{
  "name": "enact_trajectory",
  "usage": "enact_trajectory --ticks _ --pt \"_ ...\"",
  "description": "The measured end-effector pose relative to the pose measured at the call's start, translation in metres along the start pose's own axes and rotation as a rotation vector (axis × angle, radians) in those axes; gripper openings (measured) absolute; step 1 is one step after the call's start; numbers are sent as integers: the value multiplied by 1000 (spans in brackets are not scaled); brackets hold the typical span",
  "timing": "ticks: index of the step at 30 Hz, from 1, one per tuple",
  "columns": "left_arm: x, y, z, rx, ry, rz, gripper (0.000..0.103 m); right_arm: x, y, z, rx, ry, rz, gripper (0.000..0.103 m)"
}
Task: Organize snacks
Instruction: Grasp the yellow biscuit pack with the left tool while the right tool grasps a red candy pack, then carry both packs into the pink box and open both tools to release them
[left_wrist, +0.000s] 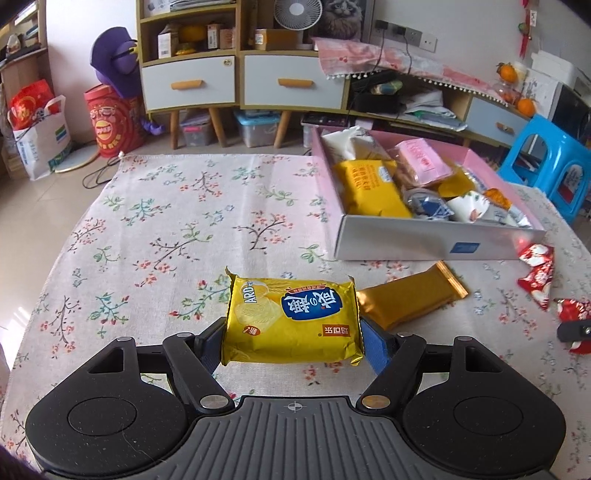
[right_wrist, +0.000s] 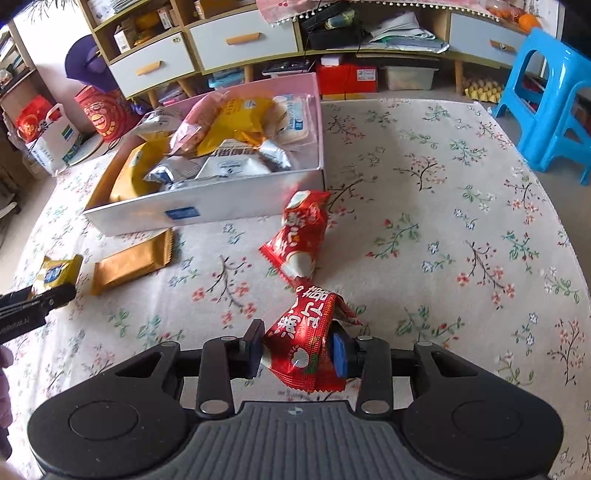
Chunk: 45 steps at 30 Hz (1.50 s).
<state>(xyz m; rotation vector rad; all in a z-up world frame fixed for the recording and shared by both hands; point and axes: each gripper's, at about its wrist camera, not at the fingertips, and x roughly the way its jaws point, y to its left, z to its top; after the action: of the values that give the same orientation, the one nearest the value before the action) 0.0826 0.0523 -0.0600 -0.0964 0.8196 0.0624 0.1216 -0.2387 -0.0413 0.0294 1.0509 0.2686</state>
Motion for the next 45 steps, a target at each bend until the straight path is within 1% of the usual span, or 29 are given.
enact_trajectory --ticks 10,18,24,30,32,35,38,41,45 --pt "-11 -26 6 16 -14 -71 73 -21 3 -1 59 -29 66 26" --pt "-14 -57 15 8 -37 -122 73 -26 14 6 98 -66 81 26" --pt "-11 -78 26 -21 -84 -127 73 -27 15 22 125 -135 98 26" --pt "0 -96 43 42 -129 -114 73 -19 4 42 158 -225 97 26" --pt "6 -99 49 53 -137 -117 73 -14 -1 46 173 -257 107 26" --pt "16 -102 56 73 -155 -125 73 -7 -10 52 229 -295 134 26" --pt "26 -105 57 89 -171 -131 73 -2 -14 61 266 -326 157 27" --pt "37 -108 57 92 -174 -140 73 6 -12 71 247 -352 156 27" --pt "48 -109 58 103 -175 -145 73 16 -8 82 201 -366 124 27"
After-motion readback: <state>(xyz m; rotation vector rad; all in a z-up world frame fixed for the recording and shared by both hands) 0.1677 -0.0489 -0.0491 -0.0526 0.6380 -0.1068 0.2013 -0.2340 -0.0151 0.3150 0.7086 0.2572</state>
